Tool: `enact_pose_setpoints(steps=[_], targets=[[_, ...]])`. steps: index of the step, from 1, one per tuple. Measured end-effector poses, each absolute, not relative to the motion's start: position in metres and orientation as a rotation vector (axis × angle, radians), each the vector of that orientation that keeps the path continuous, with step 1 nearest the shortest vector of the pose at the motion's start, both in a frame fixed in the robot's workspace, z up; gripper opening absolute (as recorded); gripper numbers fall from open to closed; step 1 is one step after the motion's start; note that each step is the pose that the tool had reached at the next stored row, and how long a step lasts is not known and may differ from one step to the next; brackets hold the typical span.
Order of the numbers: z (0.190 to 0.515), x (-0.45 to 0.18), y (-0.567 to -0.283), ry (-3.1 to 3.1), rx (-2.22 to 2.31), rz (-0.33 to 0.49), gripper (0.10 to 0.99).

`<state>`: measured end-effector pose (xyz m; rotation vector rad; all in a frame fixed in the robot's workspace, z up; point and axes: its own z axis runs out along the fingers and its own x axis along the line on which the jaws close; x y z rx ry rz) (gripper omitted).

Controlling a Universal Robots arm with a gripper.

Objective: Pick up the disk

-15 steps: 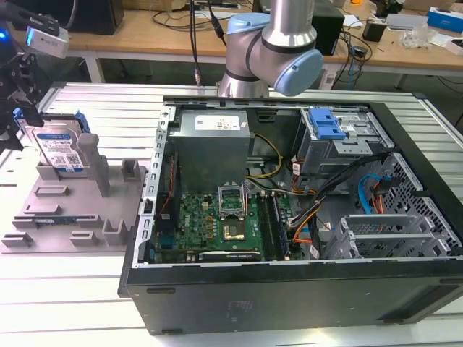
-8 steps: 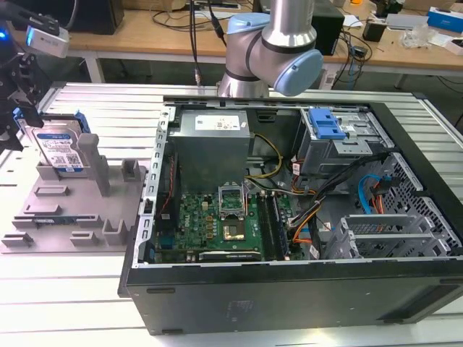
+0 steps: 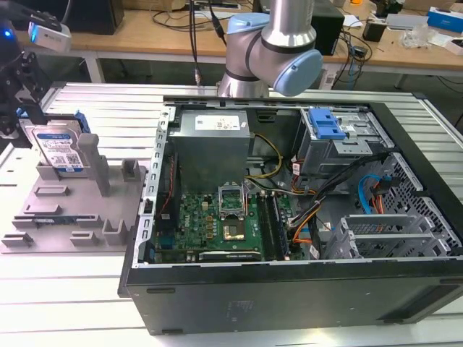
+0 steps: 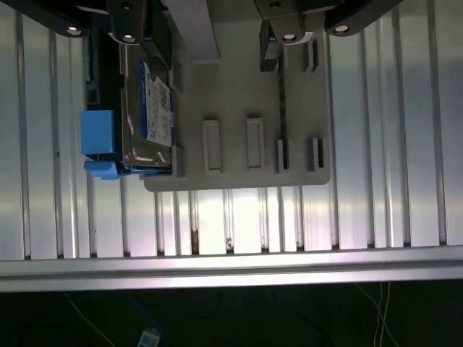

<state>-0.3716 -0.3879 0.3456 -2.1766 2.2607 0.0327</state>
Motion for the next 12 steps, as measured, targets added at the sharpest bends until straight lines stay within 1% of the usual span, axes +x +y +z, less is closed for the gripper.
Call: enact_pose_setpoints(steps=[2,12], targets=[[0.346,-0.372,-0.383,2.258,-2.180,0.033,0.604],[0.345,-0.379,-0.330,2.256,-2.182,0.033,0.604]])
